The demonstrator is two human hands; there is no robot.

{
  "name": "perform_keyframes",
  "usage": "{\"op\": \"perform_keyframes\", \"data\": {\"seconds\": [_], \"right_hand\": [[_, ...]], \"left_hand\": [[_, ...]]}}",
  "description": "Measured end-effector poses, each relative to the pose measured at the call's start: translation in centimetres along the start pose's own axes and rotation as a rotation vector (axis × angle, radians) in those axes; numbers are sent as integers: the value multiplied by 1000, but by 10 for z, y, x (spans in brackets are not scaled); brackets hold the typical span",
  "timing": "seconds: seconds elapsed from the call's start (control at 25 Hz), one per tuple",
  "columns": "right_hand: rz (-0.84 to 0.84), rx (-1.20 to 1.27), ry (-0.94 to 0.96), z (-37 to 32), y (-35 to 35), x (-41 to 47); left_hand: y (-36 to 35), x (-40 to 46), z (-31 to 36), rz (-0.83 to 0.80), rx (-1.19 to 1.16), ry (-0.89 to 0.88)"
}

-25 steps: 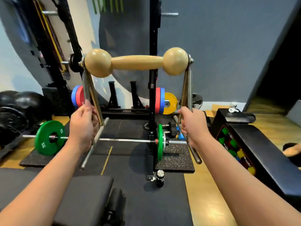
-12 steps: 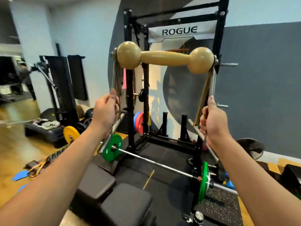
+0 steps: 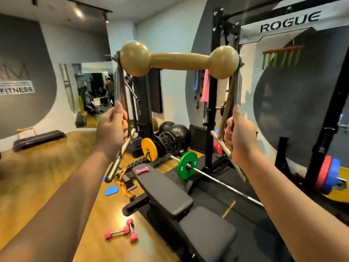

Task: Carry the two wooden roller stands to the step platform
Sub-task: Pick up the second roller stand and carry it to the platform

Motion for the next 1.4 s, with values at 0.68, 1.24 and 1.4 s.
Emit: {"op": "perform_keyframes", "data": {"seconds": [0.68,1.24,1.4], "right_hand": [[-511,130,-183,103,-243,-9],[-546,157,-249,199,-440,-96],[-545,160,-259,242,-507,-117]], "left_hand": [[228,-73,44,576,287,-7],[446,-68,5,623,346,23],[516,-49,-15,673,353,22]]}}
Point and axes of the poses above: each hand's wrist, its own x-axis towards the middle knuckle, its own y-axis out of the back of the hand, z = x × y, the point moved 10 cm from there along x, towards the middle knuckle, and after that the axes turned 13 degrees about x, right-handed, at the moved point
